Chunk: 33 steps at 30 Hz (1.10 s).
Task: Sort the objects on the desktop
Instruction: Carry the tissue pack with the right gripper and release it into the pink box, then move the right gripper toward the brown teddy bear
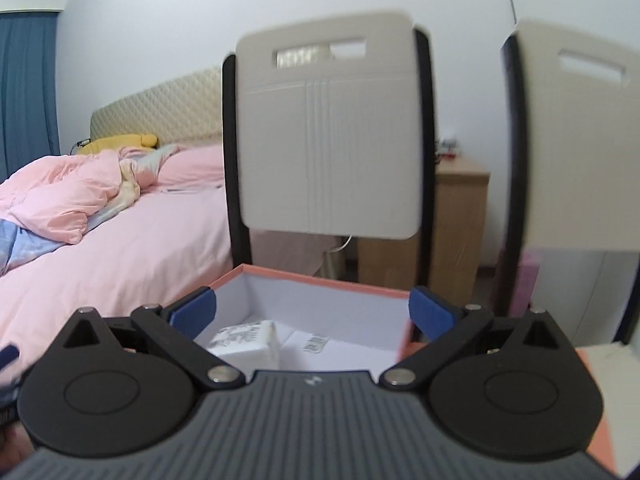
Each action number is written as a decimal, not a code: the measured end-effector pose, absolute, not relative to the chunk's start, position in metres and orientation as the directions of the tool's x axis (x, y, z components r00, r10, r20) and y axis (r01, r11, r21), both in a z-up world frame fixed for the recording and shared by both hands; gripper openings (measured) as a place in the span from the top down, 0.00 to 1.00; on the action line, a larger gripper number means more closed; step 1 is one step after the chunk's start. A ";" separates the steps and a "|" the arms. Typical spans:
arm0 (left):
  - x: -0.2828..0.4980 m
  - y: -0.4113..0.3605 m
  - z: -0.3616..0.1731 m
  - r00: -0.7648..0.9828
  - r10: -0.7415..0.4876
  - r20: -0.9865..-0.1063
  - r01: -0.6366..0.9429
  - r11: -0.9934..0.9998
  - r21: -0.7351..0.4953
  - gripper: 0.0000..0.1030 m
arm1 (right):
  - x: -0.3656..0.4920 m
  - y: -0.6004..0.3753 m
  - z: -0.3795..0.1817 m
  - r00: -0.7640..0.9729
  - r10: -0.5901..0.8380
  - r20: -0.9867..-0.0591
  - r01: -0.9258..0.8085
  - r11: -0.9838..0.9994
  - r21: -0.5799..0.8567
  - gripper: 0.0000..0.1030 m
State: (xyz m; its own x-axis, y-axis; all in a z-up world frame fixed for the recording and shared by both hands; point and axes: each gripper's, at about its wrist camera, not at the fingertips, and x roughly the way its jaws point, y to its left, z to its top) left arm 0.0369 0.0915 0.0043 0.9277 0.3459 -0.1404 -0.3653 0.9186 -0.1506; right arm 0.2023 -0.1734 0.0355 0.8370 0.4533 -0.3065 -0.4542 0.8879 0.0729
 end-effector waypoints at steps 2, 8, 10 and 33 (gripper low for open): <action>0.038 0.081 0.009 0.928 0.344 -0.144 -0.363 0.921 -0.143 0.01 | 0.189 -0.191 0.032 0.846 0.451 -0.284 -0.454 0.889 0.059 0.00; 0.039 0.045 0.020 0.930 0.340 -0.138 -0.355 0.929 -0.106 0.01 | 0.159 -0.239 0.013 0.867 0.440 -0.235 -0.432 0.898 0.087 0.00; 0.039 0.030 0.023 0.930 0.341 -0.139 -0.354 0.932 -0.075 0.01 | 0.152 -0.253 0.006 0.869 0.440 -0.227 -0.424 0.898 0.116 0.00; 0.050 0.012 0.034 0.961 0.208 -0.183 -0.196 0.977 0.081 0.01 | 0.109 -0.298 -0.024 0.922 0.349 -0.169 -0.321 0.931 0.172 0.00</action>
State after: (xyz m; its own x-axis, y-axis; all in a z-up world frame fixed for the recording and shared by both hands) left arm 0.0496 0.0120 0.0336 0.9609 0.2081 -0.1827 -0.1962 0.9772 0.0814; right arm 0.1087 -0.2979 -0.0242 0.9218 0.3487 -0.1693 -0.3207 0.9314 0.1725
